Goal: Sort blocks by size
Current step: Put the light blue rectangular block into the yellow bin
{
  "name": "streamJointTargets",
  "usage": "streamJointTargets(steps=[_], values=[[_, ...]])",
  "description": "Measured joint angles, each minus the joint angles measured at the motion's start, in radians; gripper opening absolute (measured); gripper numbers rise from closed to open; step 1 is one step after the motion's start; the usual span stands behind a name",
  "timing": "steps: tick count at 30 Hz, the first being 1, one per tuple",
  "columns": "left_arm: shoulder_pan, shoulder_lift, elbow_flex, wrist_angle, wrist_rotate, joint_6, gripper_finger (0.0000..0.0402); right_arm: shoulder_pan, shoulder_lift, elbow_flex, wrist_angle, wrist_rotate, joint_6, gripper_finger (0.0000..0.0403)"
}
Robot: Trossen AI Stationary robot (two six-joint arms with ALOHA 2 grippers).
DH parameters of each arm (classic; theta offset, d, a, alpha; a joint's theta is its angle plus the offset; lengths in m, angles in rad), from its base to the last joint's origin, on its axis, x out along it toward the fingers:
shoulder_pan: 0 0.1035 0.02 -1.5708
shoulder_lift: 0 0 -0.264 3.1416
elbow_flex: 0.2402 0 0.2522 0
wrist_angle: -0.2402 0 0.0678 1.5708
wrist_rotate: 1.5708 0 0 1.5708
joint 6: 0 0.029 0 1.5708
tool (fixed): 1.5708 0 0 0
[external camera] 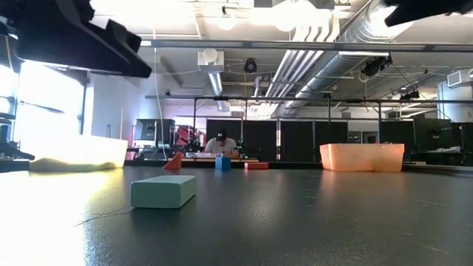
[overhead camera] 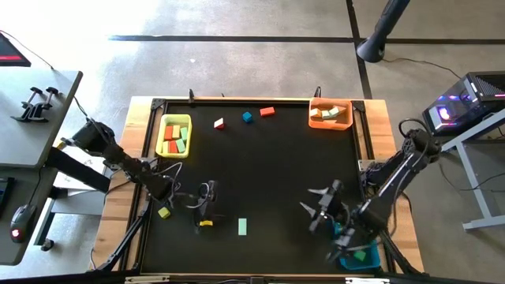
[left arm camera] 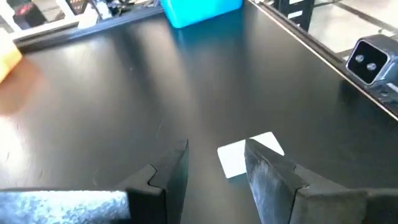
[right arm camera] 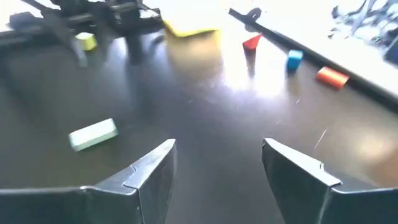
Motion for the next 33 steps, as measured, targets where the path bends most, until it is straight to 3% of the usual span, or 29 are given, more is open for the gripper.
streamJointTargets(steps=[3, 9, 13, 16, 23, 28, 31, 33], values=[[0.025, 0.000, 0.000, 0.015, 0.047, 0.015, 0.0141, -0.061, 0.008, 0.000, 0.034, -0.018, -0.091, 0.0232], [0.158, 0.030, 0.000, 0.068, 0.292, 0.058, 0.0161, -0.148, 0.027, 0.000, 0.041, -0.039, -0.098, 0.0232], [0.235, 0.135, 0.023, 0.093, 0.444, 0.102, 0.0170, -0.175, 0.052, 0.000, 0.042, -0.039, -0.125, 0.0232], [0.254, 0.253, 0.083, 0.100, 0.498, 0.148, 0.0168, -0.185, 0.071, 0.000, 0.042, -0.042, -0.132, 0.0232], [0.261, 0.450, 0.228, 0.096, 0.502, 0.257, 0.0161, -0.189, 0.082, 0.000, 0.042, -0.084, -0.132, 0.0232], [0.291, 0.476, 0.248, 0.063, 0.489, 0.275, 0.0160, -0.185, 0.082, 0.000, 0.039, -0.086, -0.134, 0.0232], [0.325, 0.450, 0.247, 0.015, 0.389, 0.249, 0.0160, -0.185, 0.082, 0.000, 0.039, -0.085, -0.134, 0.0232], [0.350, 0.422, 0.245, -0.032, 0.268, 0.226, 0.0160, -0.186, 0.082, 0.000, 0.038, -0.084, -0.134, 0.0232]])
